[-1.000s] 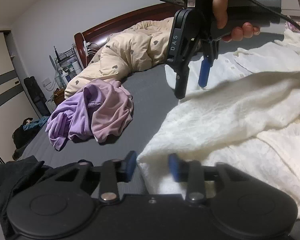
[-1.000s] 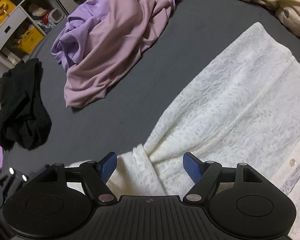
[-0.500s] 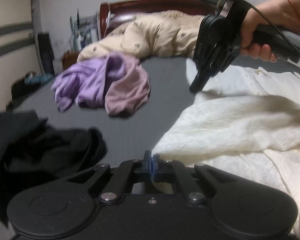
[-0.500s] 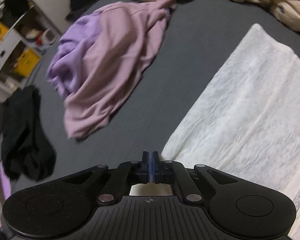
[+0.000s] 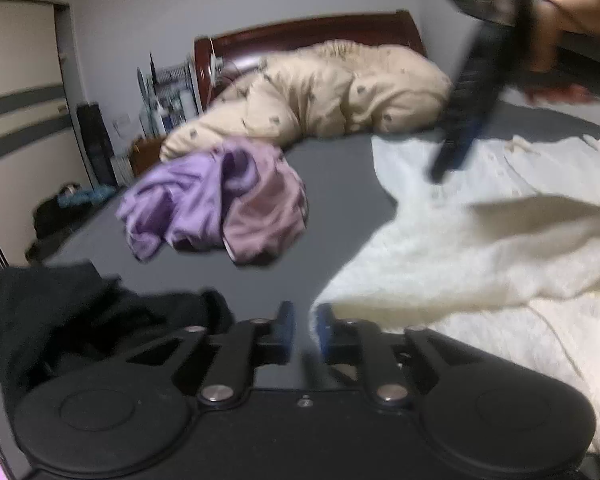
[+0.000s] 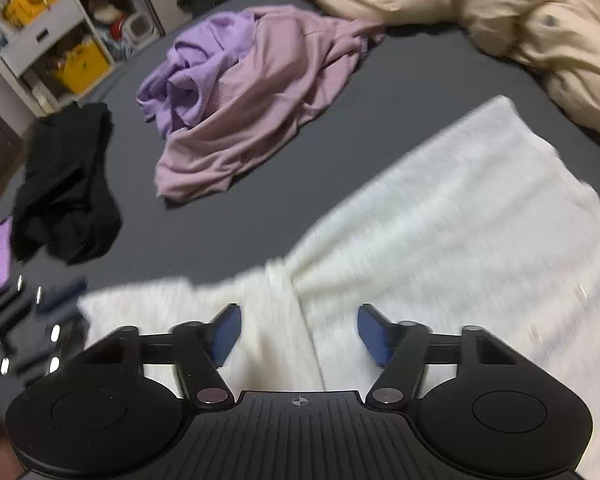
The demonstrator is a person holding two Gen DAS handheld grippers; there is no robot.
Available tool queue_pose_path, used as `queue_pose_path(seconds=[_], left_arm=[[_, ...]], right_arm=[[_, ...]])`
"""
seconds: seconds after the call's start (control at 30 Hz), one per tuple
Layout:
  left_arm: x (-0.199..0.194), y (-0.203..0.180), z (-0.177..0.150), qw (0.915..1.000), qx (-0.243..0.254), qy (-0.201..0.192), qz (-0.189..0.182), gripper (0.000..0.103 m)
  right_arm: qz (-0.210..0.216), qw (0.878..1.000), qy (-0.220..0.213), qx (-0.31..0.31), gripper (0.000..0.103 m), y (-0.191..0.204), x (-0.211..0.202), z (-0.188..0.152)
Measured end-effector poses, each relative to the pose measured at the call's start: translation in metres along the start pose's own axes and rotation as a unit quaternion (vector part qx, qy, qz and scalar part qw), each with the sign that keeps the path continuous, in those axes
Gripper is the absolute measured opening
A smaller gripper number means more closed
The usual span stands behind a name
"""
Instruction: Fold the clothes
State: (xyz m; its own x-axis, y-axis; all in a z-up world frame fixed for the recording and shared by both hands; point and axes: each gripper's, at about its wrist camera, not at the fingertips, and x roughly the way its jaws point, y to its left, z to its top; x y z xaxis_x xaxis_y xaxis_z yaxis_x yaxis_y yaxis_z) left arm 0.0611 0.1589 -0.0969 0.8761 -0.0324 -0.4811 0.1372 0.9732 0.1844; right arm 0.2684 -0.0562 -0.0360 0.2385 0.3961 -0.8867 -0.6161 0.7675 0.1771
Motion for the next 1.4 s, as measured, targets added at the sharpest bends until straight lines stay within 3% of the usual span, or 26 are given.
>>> queue_pose_path(seconds=[0.17,0.3,0.37,0.43,0.47,0.63,0.67,0.8,0.97,1.07,1.13,1.17,1.2,1.27,1.4], left_arm=[[-0.019,-0.017,0.004,0.9970,0.047,-0.061,0.002,0.024],[-0.026,-0.039,0.003,0.9923,0.092,-0.081,-0.015,0.031],[-0.024,-0.050,0.005,0.9911,0.105,-0.079,-0.023,0.032],[-0.020,-0.058,0.006,0.9920,0.100,-0.068,-0.035,0.033],[-0.017,-0.061,0.007,0.9928,0.094,-0.061,-0.043,0.034],[-0.006,-0.069,0.009,0.9947,0.062,-0.034,-0.074,0.036],[-0.004,-0.069,0.009,0.9948,0.058,-0.033,-0.076,0.036],[-0.002,-0.065,0.010,0.9951,0.038,-0.036,-0.083,0.036],[0.006,-0.058,0.015,0.9930,0.007,-0.033,-0.113,0.036],[0.020,-0.058,0.015,0.9927,-0.002,-0.016,-0.120,0.036],[0.033,-0.056,0.013,0.9915,-0.017,0.014,-0.128,0.036],[0.036,-0.054,0.012,0.9907,-0.023,0.028,-0.131,0.032],[0.037,-0.053,0.011,0.9901,-0.026,0.038,-0.132,0.019],[0.036,-0.051,0.011,0.9894,-0.027,0.046,-0.135,0.006],[0.030,-0.047,0.010,0.9898,-0.019,0.041,-0.135,0.003]], right_arm=[[-0.012,0.999,-0.010,0.034,0.066,-0.004,-0.057,-0.078],[-0.064,0.997,-0.040,-0.015,0.065,0.006,-0.078,-0.141],[-0.067,0.995,-0.067,-0.033,0.065,0.017,-0.073,-0.158],[-0.054,0.995,-0.082,-0.034,0.065,0.026,-0.062,-0.165],[-0.051,0.995,-0.084,-0.034,0.059,0.031,-0.055,-0.166],[-0.053,0.998,-0.041,-0.013,0.011,0.035,-0.018,-0.164],[-0.048,0.998,-0.038,-0.008,0.009,0.033,-0.017,-0.165],[-0.017,0.999,-0.023,-0.037,0.005,0.039,-0.028,-0.177],[-0.013,0.998,0.022,-0.052,0.005,0.051,-0.036,-0.206],[-0.010,0.999,0.018,-0.033,0.005,0.054,-0.044,-0.215],[-0.021,0.999,-0.013,-0.029,0.006,0.058,-0.057,-0.216],[-0.031,0.998,-0.035,-0.029,0.006,0.059,-0.064,-0.215],[-0.044,0.997,-0.053,-0.028,0.006,0.060,-0.069,-0.211],[-0.071,0.995,-0.068,-0.028,0.006,0.059,-0.074,-0.200],[-0.118,0.991,-0.023,-0.064,0.007,0.055,-0.069,-0.187]])
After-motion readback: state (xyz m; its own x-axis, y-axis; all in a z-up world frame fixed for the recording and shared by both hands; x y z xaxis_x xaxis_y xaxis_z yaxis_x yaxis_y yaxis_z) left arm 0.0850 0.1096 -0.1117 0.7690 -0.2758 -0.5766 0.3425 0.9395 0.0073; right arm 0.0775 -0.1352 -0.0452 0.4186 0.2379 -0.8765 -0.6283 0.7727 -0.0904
